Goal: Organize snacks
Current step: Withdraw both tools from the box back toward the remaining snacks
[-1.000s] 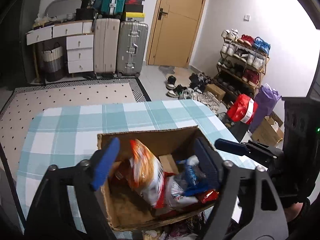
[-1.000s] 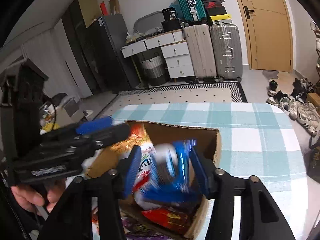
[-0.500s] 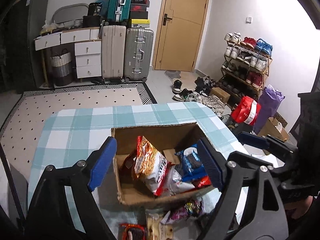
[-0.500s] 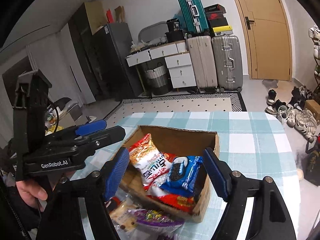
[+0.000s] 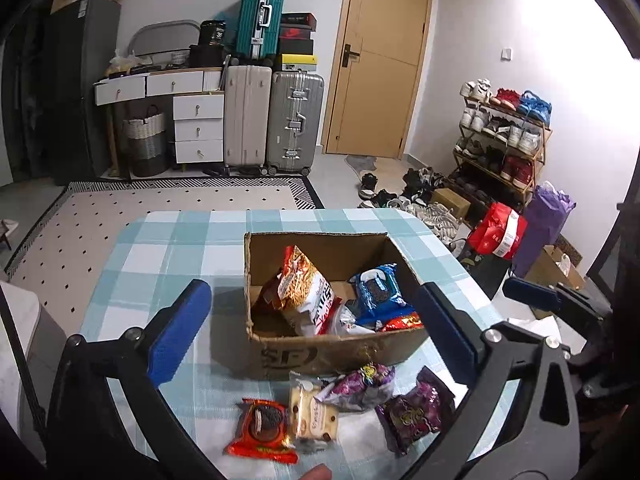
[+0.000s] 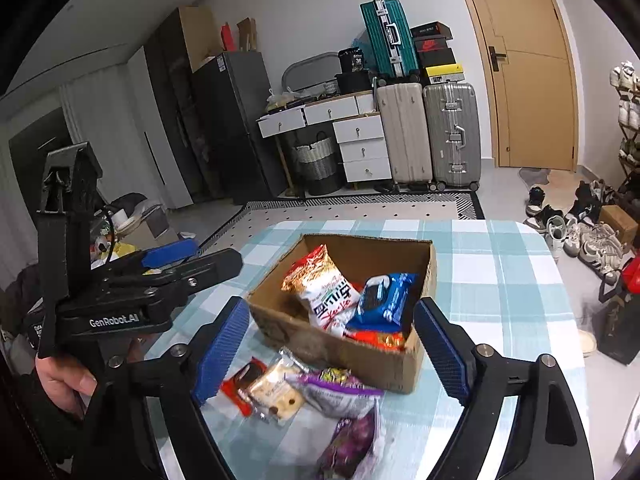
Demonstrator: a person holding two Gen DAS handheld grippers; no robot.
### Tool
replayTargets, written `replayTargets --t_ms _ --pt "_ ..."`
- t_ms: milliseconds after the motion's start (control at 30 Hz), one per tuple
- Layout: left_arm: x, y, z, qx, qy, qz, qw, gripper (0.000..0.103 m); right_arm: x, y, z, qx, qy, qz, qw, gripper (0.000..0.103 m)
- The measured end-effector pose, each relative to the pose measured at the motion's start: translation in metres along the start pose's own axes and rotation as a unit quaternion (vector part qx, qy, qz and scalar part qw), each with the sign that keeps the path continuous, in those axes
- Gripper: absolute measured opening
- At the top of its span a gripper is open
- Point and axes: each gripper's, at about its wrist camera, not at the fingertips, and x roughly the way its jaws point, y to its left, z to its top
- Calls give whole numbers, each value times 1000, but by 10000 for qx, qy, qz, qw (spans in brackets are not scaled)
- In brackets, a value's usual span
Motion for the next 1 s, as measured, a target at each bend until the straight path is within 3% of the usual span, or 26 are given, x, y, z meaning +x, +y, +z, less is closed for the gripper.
replayTargets --t_ms 567,1000 --pt "-49 -3 -41 -55 21 202 9998 102 -49 24 -39 -126 -138 -82 9998 97" --pt "-56 -1 -81 -60 168 461 9988 102 -50 22 -76 -44 166 -166 9997 97"
